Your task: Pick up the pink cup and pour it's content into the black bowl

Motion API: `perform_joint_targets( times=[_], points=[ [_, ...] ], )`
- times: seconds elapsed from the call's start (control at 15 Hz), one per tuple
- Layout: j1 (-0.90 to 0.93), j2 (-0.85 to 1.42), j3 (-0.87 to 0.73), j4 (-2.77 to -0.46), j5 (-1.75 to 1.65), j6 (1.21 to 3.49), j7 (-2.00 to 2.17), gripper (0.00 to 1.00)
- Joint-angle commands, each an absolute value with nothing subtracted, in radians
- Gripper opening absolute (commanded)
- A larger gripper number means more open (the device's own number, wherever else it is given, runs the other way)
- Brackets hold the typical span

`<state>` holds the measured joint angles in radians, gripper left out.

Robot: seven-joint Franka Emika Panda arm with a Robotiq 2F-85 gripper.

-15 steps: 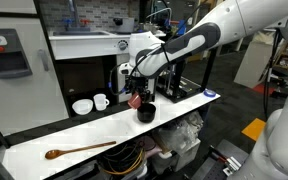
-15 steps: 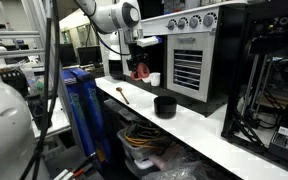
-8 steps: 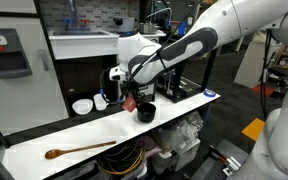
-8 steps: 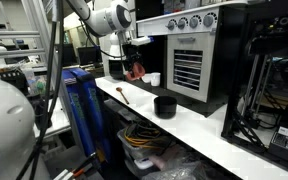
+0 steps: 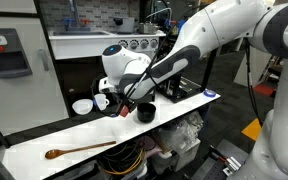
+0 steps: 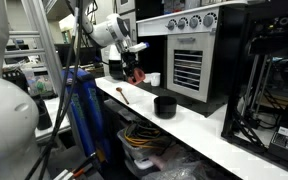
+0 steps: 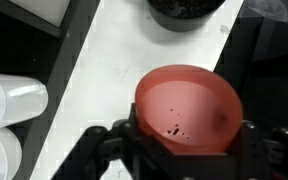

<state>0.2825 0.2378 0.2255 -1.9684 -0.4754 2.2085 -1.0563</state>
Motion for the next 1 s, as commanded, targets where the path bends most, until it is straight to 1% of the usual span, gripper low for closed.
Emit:
perform_joint_targets(
  times=[0.0, 0.27, 0.93],
  points=[
    [0.314, 0.337, 0.227, -1.893, -0.567, 2.203, -0.976, 0.48],
    [0.358, 0.426, 0.217, -1.841, -0.684, 2.174, -0.889, 0.48],
    [0.437, 0.615, 0.218, -1.696, -0.987, 1.964, -0.768, 0.48]
  ],
)
